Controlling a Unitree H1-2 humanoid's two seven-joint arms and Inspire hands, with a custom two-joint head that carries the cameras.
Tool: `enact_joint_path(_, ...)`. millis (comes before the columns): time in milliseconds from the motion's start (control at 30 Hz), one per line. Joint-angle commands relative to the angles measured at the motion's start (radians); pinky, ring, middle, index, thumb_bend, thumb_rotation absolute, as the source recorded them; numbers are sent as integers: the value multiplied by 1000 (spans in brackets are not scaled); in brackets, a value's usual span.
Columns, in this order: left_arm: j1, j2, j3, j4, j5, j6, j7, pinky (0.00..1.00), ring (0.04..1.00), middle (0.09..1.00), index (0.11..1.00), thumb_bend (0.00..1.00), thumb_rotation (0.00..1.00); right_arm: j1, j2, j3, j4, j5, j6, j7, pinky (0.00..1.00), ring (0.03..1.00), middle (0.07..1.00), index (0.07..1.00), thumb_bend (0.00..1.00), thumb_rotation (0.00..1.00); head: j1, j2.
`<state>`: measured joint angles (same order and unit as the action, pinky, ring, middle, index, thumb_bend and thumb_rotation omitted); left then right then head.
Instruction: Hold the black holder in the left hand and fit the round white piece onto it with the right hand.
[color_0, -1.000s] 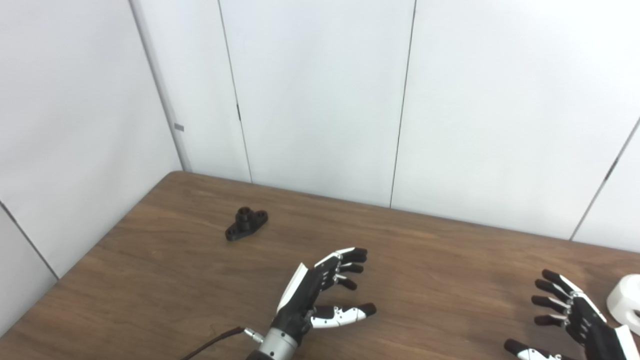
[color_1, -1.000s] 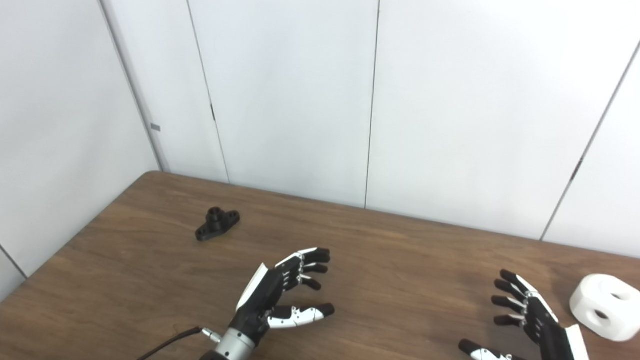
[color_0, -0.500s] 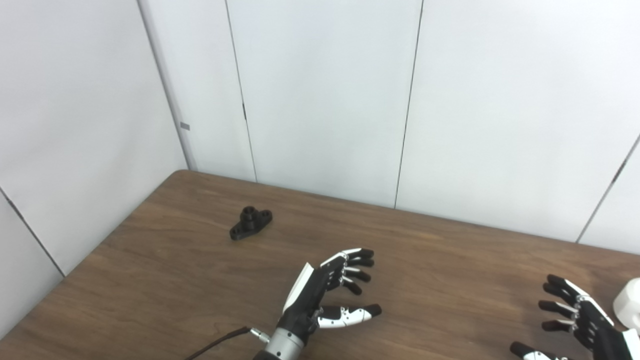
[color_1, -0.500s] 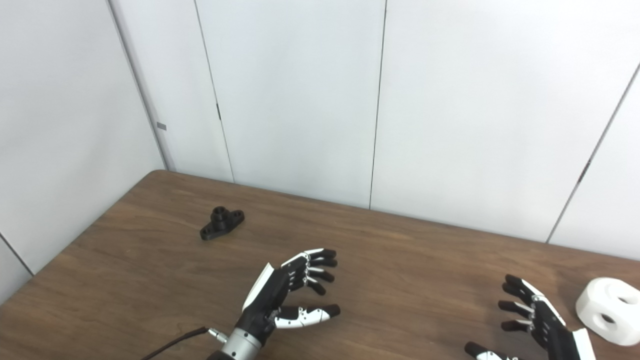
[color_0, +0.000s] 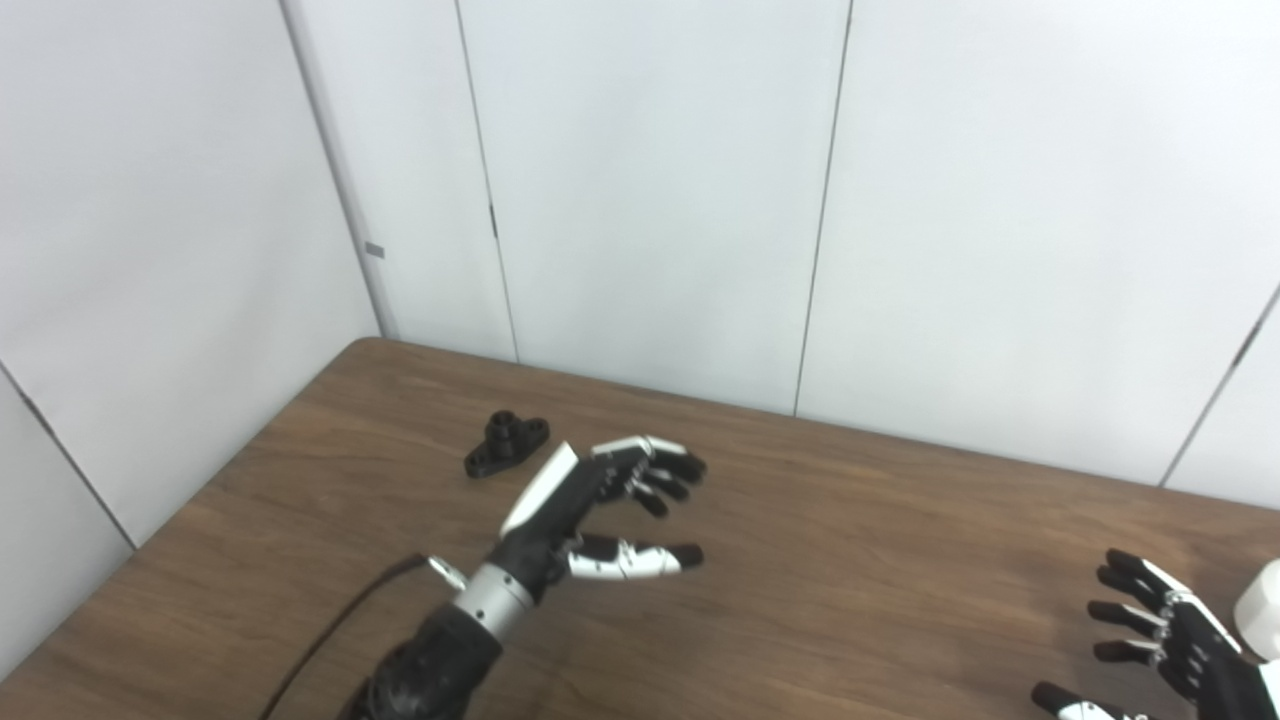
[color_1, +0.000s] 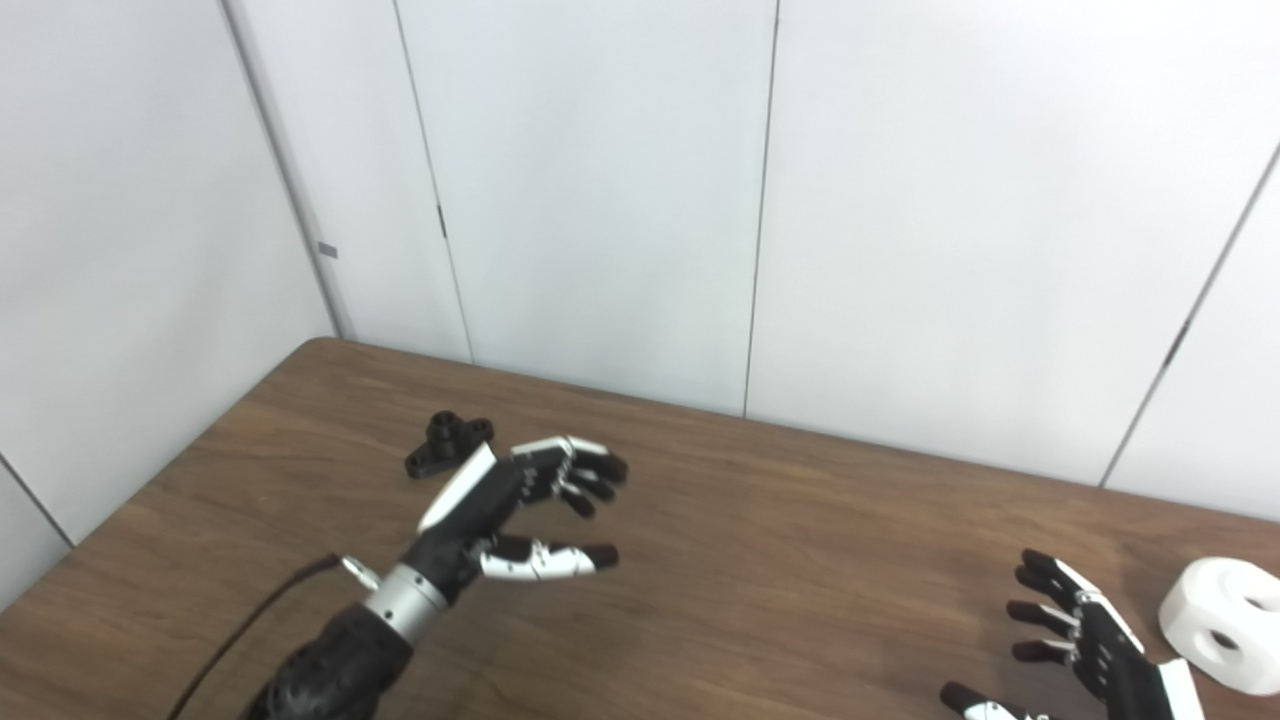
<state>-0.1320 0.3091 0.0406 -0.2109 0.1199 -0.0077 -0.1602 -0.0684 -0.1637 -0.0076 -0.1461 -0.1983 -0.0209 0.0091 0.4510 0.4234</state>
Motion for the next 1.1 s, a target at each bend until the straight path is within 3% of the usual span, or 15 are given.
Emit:
enact_joint_path(0,-35,27,23,-54,33,13,24,619,734,764,746,734,85,-31,-12,-4,-28,10,-17,5,592,732,819,824,641,0,-1,0)
enact_joint_path(200,-49,64,101,-74,112,12,75,647,762,792,766,701,31,-31,-10,-4,-35,9,-9,8,586,724,816,817,635,0,-2,2)
enact_joint_path(367,-66,83,154,-90,222,74,126,692,781,796,775,716,101,-31,-11,-5,-33,7,-12,9,584,723,811,816,632,0,0,0)
enact_joint_path(500,-81,108,179,-86,306,91,168,766,823,810,767,706,107,-31,-9,-5,-39,0,-3,8,573,714,806,815,634,0,0,0)
enact_joint_path(700,-94,135,205,-59,402,92,233,759,850,856,783,714,134,-28,-11,-9,-47,10,7,15,578,715,809,820,629,0,6,8)
enact_joint_path(933,-101,149,225,-28,439,141,260,838,949,935,822,797,207,-25,-11,-9,-59,6,16,17,578,715,813,820,628,0,4,10)
enact_joint_path(1067,-100,171,215,-9,481,216,238,906,997,991,848,885,273,-24,-9,-8,-66,10,24,21,576,714,814,822,622,0,5,14)
